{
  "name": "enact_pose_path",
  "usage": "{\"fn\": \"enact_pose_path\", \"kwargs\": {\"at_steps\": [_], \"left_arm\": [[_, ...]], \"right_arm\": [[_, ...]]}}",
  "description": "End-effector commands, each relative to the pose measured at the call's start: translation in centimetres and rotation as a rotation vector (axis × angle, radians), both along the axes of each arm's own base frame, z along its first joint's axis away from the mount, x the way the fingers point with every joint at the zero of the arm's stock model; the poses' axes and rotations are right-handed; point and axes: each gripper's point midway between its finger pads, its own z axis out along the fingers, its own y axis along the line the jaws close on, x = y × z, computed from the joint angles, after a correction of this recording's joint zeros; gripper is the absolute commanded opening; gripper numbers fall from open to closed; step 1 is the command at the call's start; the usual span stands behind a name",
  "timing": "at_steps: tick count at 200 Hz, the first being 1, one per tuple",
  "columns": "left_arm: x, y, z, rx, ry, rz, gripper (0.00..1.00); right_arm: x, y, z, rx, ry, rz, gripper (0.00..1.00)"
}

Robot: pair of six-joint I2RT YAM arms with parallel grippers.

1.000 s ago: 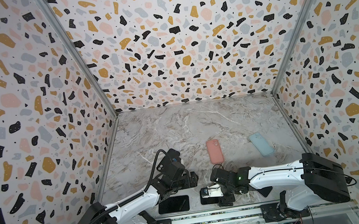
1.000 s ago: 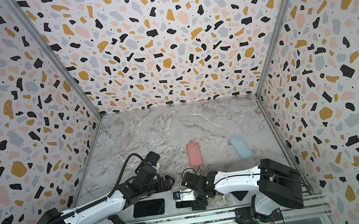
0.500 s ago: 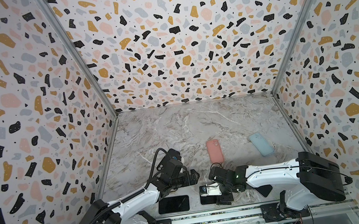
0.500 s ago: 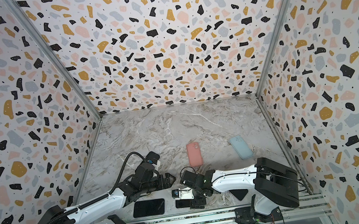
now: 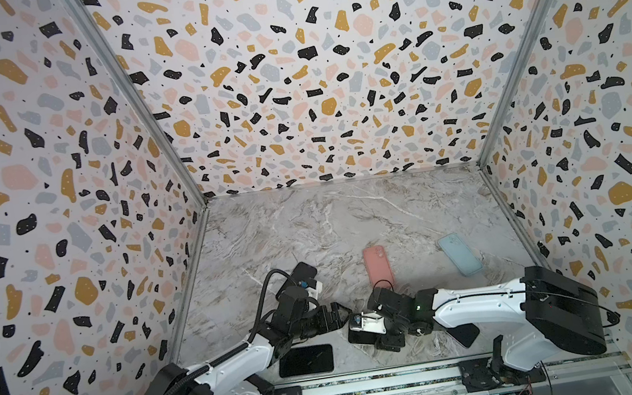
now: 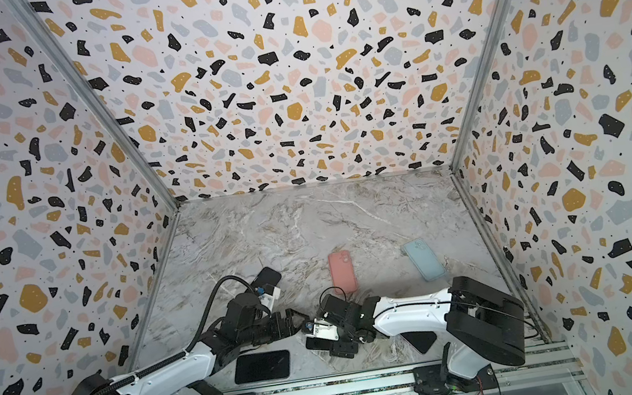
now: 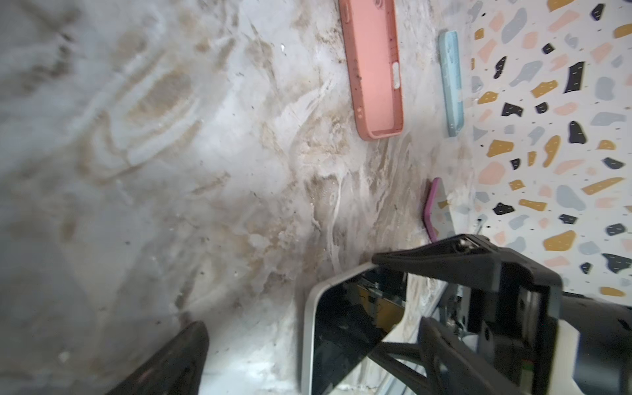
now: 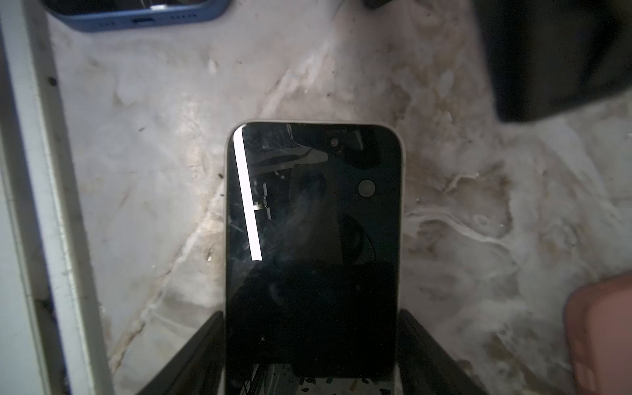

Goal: Put the phone into the phone case

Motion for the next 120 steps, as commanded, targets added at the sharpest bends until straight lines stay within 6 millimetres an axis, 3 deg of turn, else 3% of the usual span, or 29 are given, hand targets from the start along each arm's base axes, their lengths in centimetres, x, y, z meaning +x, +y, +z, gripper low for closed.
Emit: {"fn": "enact_pose_path", "kwargs": {"at_steps": [1, 52, 71, 120], "left_arm": [[-1.9, -0.1, -1.1, -0.058, 0.107, -0.008, 0.94], [-2.2, -0.3, -1.2, -0.087, 0.114, -0.016, 0.85], [-2.7, -0.6, -1.3, -0.107, 0.122, -0.041, 0.68], [-2.7, -1.2, -1.2, -0.173, 0.116, -0.059, 0.68]], "right_arm": [[1.2, 0.1, 0.9, 0.033, -0.05, -0.033, 0.66], [2.1, 1.2, 2.7, 0.121, -0.072, -0.048, 0.66], [2.5, 1.2, 3.1, 0.135, -0.075, -0.058, 0.65], [2.6, 2.0, 3.4, 0.162, -0.06, -0.05, 0.63]]}}
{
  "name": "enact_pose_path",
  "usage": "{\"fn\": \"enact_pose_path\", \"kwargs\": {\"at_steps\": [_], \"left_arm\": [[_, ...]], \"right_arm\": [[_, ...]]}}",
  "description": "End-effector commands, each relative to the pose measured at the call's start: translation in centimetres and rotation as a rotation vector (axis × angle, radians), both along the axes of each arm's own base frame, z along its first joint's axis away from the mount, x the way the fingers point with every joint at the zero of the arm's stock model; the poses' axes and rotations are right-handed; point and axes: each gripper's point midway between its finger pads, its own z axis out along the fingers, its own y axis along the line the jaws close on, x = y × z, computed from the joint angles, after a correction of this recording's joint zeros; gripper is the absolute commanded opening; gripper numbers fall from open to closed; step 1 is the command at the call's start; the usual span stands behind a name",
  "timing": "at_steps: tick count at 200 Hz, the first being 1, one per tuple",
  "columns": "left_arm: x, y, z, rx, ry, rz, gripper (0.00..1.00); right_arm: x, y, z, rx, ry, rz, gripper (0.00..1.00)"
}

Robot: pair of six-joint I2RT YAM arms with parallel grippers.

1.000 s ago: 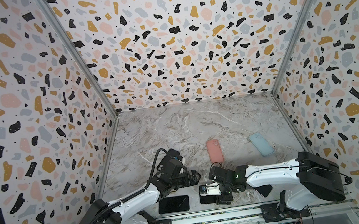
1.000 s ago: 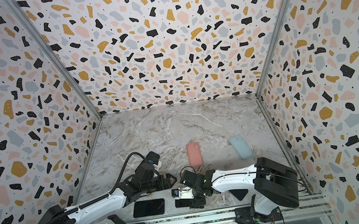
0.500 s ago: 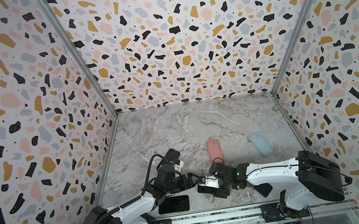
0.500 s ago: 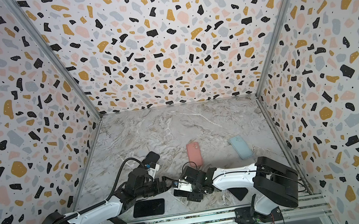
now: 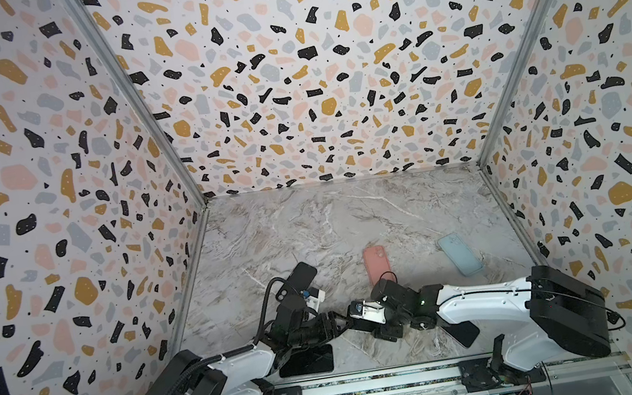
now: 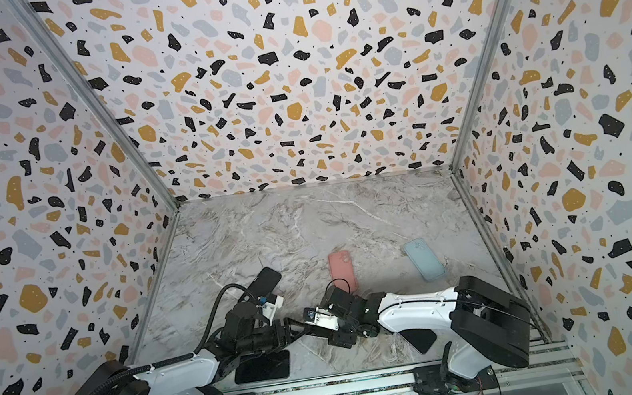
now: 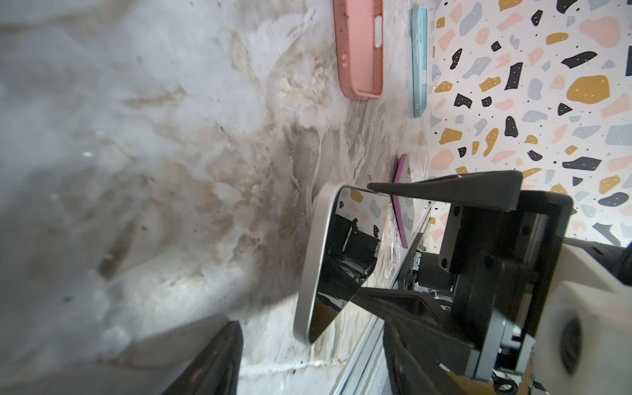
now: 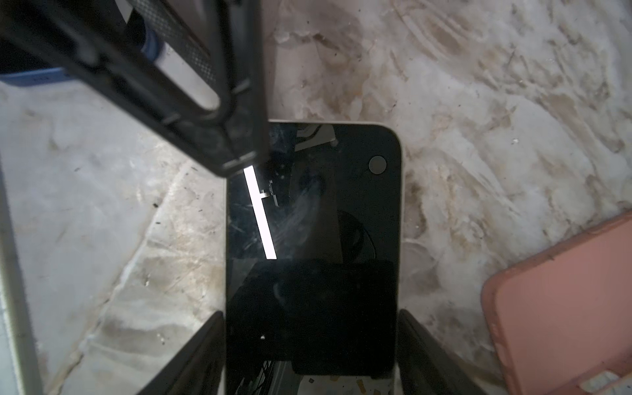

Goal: Put the phone into the phone case

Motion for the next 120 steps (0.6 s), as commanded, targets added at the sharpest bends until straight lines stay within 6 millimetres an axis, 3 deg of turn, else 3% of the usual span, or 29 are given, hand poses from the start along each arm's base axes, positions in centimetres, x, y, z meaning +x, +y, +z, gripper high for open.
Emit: {"fn": "enact_pose_path", "kwargs": {"at_steps": [1, 49, 120], "left_arm": [[-0.6, -0.2, -0.3, -0.03, 0.028, -0.017, 0.68], [0.1, -0.9, 1.2, -0.082, -0.011, -0.014, 0.64], [0.4, -1.1, 1.6, -0.084, -0.057, -0.031, 0.34]], "right_arm": [[0.4, 1.6, 2.1, 0.084, -0.014, 0.007, 0.63], [0.7, 2.1, 2.1, 0.1, -0.018, -0.002, 0.62], [0.8, 2.5, 2.0, 0.122, -0.016, -0.01, 0.62]]}}
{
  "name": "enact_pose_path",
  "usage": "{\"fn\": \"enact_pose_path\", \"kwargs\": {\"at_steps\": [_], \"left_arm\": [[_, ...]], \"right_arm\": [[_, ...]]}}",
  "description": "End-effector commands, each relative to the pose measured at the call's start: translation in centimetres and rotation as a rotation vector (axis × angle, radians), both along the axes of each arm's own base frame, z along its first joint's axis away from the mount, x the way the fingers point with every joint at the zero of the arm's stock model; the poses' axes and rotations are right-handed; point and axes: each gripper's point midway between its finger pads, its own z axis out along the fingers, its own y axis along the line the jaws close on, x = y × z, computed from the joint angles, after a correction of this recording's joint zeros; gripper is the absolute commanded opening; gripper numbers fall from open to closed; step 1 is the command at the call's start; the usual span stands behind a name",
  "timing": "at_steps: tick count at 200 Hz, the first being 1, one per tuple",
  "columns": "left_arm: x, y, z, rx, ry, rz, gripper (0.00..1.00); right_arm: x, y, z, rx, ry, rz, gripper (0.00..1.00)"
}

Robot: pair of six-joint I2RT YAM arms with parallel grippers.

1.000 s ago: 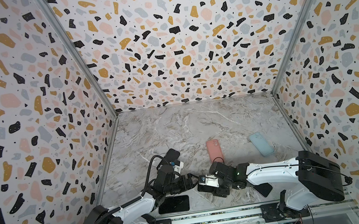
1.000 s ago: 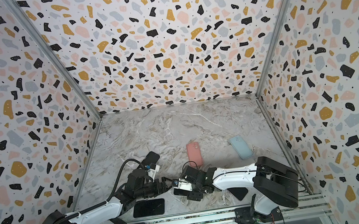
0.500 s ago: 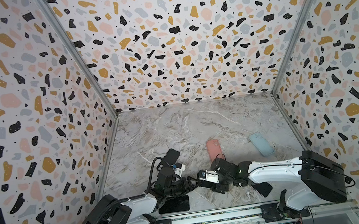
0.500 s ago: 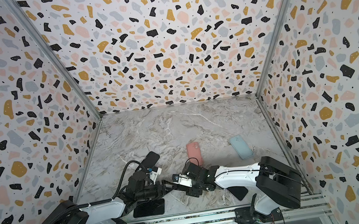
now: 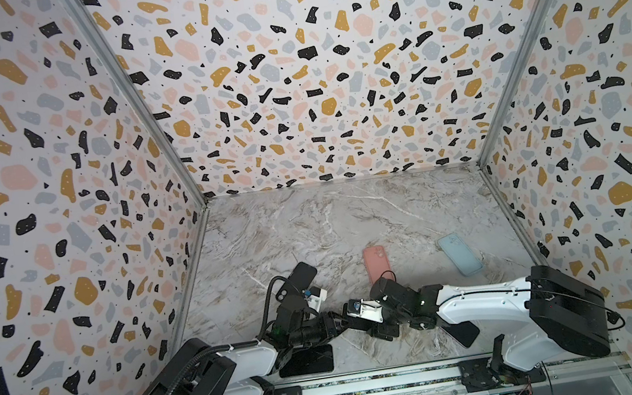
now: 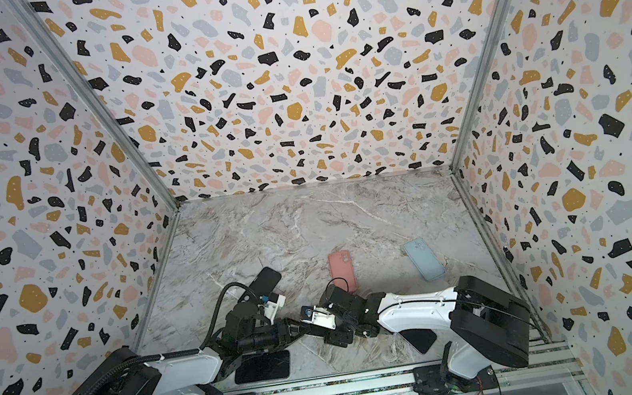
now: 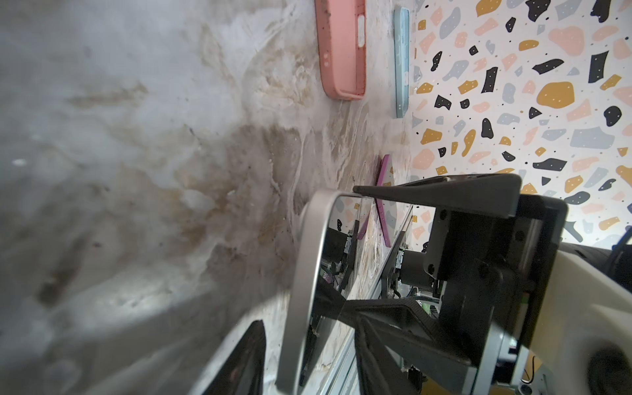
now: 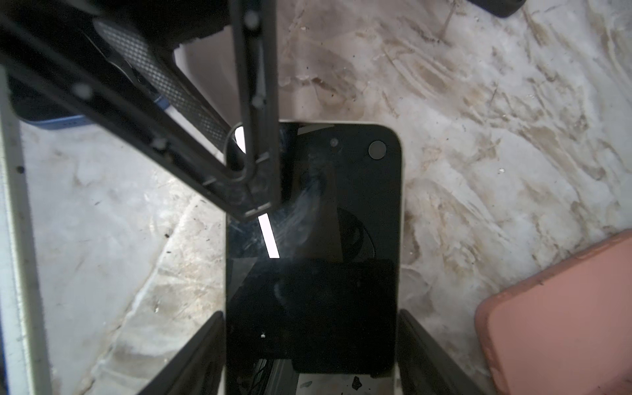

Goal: Put the phone into the phone case

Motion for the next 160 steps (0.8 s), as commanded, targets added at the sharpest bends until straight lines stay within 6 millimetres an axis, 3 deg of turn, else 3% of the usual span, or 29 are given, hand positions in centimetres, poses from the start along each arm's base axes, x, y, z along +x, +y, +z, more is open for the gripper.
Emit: {"fn": "enact_pose_path", "kwargs": {"at_steps": [1, 41, 89, 133, 160], "left_arm": [[0.3, -0.5, 1.2, -0.031, -0.066, -0.024, 0.34], [0.4, -0.3, 1.5, -0.024, -0.099, -0.021, 0.18], [0.7, 0.0, 1.7, -0.004, -0.122, -0.008, 0.04], [1.1, -0.4, 2.3, -0.007, -0.129, -0.008, 0.0], [1.4, -0.3, 2.1, 0.009, -0.127, 0.002, 0.0]], "right_arm": [[0.5, 1.3, 1.3, 0.062, -0.011, -0.008, 0.62], [0.6, 1.2, 1.0, 0.055, -0.014, -0.01, 0.64], [0.8, 1.2, 1.6, 0.034, -0.028, -0.004, 0.77], [0.1, 0.6, 4.8, 0.096, 0.002, -0.067, 0.91], [-1.2, 0.7, 6.5, 0.169, 0.15, -0.162, 0.91]]}}
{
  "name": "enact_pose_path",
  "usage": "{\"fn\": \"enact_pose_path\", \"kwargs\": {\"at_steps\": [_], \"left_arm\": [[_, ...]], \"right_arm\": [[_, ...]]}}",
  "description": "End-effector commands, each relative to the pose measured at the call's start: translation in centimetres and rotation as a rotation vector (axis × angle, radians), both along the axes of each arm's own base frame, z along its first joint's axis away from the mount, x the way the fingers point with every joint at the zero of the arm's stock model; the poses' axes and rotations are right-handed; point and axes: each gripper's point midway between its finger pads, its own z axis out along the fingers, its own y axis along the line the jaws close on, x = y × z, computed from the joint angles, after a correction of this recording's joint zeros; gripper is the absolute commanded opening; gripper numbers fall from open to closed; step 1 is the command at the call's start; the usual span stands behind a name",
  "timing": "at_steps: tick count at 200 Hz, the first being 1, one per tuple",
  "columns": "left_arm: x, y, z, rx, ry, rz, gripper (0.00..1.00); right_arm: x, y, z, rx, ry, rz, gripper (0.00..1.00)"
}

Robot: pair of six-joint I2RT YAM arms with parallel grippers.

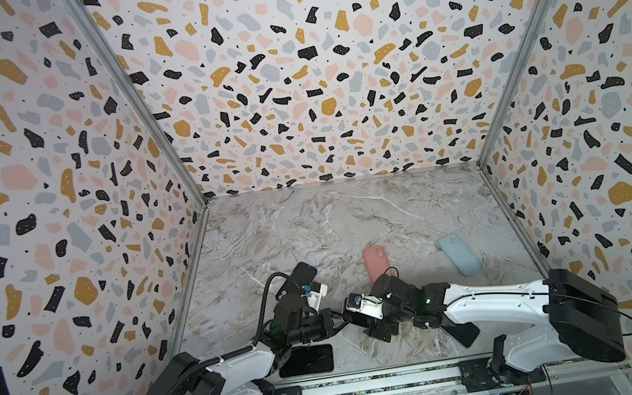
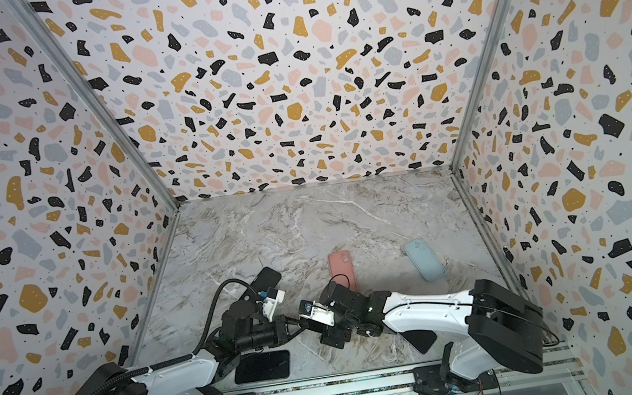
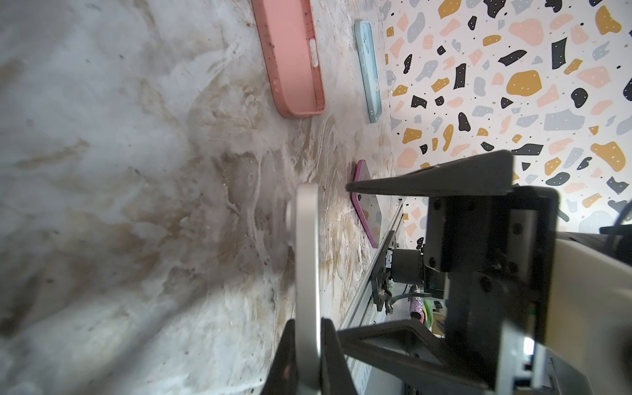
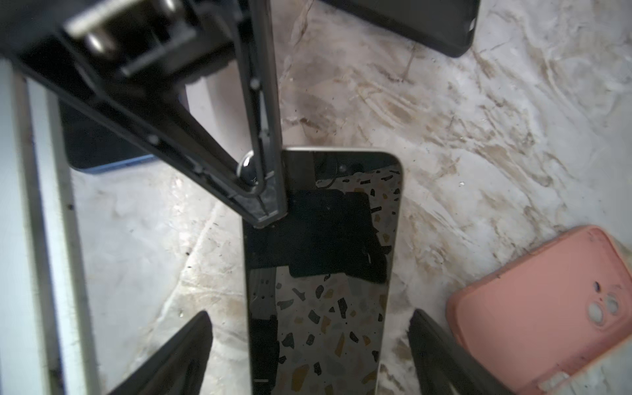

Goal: Put the phone into the phone case

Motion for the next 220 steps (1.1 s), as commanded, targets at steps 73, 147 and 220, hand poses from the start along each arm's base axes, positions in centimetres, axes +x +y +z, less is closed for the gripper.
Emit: {"fn": "enact_pose_path", "kwargs": {"at_steps": [73, 147, 220], "left_arm": [[2.2, -1.4, 4.4, -0.146, -0.062, 0.051, 0.0], [3.4, -2.6, 6.8, -0.216, -0.082, 0.036, 0.0], [4.1, -4.6, 9.2, -0.343, -0.062, -0.038, 0.0]], "right_arm": [[0.3, -2.0, 3.9, 0.29, 0.478, -0.56, 0.84], [2.1, -8.8, 7.7, 0.796, 0.759, -0.658, 0.81], [2.8, -11.7, 5.3, 0.872, 0.855, -0.645, 0.66]]}}
